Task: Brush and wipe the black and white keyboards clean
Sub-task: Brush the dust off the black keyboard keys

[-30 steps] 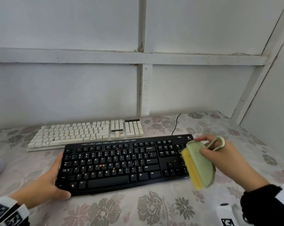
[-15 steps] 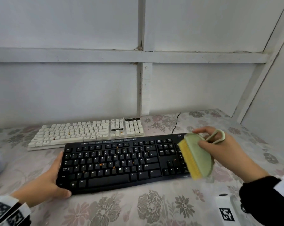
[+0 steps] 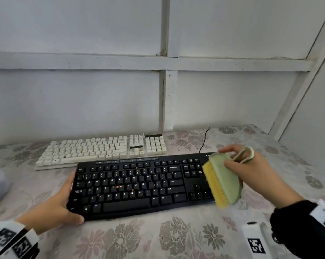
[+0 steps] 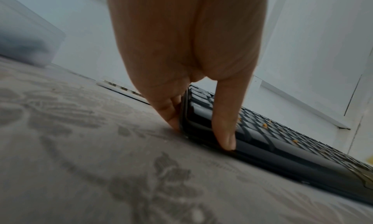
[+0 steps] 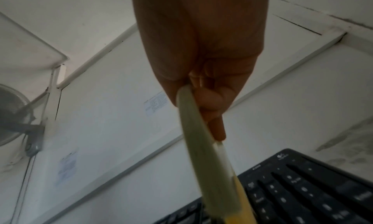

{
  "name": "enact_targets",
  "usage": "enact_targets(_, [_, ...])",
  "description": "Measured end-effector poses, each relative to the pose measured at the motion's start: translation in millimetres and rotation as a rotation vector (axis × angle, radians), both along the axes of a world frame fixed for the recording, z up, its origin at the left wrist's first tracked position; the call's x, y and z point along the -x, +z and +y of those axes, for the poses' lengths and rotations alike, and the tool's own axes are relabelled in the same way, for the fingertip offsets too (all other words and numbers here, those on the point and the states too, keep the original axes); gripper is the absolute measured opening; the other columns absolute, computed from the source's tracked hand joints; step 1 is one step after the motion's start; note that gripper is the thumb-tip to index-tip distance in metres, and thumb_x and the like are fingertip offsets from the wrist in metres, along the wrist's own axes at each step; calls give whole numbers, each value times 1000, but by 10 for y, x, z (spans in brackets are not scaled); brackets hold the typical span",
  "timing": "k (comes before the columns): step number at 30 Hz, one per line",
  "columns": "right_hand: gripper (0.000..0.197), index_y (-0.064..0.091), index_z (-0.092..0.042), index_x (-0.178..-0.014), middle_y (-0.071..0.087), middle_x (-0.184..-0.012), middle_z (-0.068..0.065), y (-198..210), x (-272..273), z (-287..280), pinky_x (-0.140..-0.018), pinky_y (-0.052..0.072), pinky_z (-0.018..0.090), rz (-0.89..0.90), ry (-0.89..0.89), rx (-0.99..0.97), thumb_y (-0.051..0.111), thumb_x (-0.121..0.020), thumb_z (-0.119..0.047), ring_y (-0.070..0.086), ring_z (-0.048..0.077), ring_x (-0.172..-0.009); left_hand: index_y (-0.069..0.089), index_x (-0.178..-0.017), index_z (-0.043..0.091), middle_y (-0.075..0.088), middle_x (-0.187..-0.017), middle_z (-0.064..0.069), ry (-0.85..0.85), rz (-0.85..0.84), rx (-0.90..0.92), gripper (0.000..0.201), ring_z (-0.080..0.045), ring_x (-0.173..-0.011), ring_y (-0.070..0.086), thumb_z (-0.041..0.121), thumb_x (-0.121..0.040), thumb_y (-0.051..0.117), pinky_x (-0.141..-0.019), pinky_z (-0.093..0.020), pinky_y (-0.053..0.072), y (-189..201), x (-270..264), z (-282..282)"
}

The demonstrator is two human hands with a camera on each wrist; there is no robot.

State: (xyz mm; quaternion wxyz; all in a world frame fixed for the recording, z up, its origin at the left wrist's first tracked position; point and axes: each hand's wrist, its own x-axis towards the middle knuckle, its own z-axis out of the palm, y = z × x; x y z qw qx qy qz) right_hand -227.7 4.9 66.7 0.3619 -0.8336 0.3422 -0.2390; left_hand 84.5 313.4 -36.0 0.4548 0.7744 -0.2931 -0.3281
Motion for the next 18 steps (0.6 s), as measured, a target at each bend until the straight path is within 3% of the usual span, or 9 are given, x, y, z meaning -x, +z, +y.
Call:
enact_targets(3, [28, 64, -34, -98, 65, -85, -4, 29, -121, -47, -45, 44, 18, -144, -21, -30, 56, -88, -9, 58, 11, -64, 8, -120, 63, 48, -121, 9, 3, 13, -6, 134, -12, -108, 54, 8, -27, 87, -88, -30, 45, 4, 6, 9])
enact_targets(6, [27, 63, -32, -98, 63, -87, -5, -66, -147, -18, -46, 42, 9, -83, -22, -1, 56, -88, -8, 57, 10, -67, 6, -126, 61, 49, -125, 7, -18, 23, -16, 150, -17, -113, 55, 26, -13, 96, -95, -36, 45, 0, -5, 28])
enact_targets(11, [25, 66, -29, -92, 62, -80, -2, -92, 13, 50, -52, 42, 22, 99, 36, -31, 58, -84, -6, 54, 16, -67, -2, -133, 57, 47, -127, 7, -28, 4, -45, 142, -16, -115, 53, 16, -30, 85, -103, -41, 40, 13, -3, 21])
enact_targets(16, [27, 65, -34, -96, 63, -81, -3, 2, -87, -45, -48, 43, 19, -62, -36, -9, 57, -86, -9, 56, 12, -63, 3, -133, 56, 50, -123, 8, -7, 29, -5, 140, -15, -109, 56, 10, -29, 84, -90, -34, 47, 19, 23, 0])
enact_targets(18, [26, 64, -31, -97, 63, -83, -2, -52, -102, -16, -50, 43, 19, -35, -34, -8, 57, -86, -9, 55, 13, -64, 3, -139, 50, 50, -121, 9, -10, 42, -3, 141, -13, -107, 57, 2, -33, 83, -83, -30, 48, 25, 30, -6])
